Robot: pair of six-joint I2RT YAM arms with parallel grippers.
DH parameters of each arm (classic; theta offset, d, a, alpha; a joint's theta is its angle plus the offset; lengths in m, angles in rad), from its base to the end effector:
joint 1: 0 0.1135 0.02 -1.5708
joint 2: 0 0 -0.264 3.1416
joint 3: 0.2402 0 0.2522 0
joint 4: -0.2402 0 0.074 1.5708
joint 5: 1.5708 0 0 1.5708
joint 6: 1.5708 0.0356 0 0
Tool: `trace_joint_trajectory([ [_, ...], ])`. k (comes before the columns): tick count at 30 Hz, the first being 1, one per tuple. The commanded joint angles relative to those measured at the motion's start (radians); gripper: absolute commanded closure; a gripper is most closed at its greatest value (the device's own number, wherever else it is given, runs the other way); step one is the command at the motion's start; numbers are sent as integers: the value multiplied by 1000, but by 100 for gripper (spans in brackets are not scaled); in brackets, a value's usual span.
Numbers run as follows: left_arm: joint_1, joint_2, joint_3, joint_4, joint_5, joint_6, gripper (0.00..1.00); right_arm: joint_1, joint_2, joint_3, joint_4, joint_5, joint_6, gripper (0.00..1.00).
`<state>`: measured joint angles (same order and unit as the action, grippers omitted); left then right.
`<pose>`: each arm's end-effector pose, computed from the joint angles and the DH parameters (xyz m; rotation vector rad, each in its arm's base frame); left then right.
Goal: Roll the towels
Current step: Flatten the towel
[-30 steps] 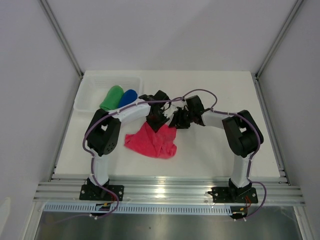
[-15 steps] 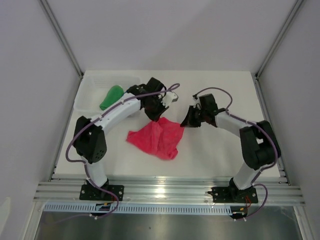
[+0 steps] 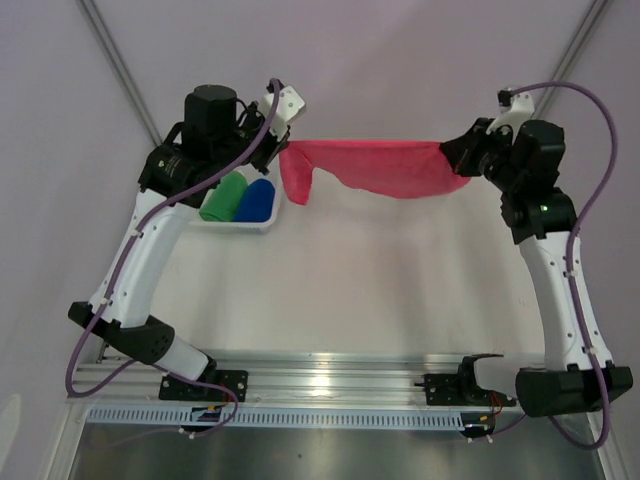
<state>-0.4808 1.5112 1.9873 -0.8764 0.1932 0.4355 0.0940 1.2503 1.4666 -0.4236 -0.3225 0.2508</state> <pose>0.2582 -0.1424 0.5002 0.9826 1.7071 -0.2199 0.2664 0.0364 0.4530 -0.0950 1.7960 0.5340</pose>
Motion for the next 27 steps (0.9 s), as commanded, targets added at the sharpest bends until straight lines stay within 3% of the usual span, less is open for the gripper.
trace_joint_trajectory([
  [1,30,-11,87,-22,-55,86,99,-31,-46,86,-127,154,-142,100],
  [4,30,-11,126,-85,-29,95,99,-31,-97,89,-155,172,-174,100],
  [9,30,-43,137,-190,155,83,99,-30,-173,-20,-147,140,-121,100],
  [15,25,-49,143,-279,258,65,99,3,-178,-253,-15,34,28,100],
  [17,16,-51,69,-256,279,34,99,7,-166,-353,43,34,64,100],
  [23,-175,59,-215,-179,359,0,99,-118,-2,-433,77,51,114,96],
  [27,-323,210,-231,-135,449,-56,96,-142,128,-404,85,53,84,91],
])
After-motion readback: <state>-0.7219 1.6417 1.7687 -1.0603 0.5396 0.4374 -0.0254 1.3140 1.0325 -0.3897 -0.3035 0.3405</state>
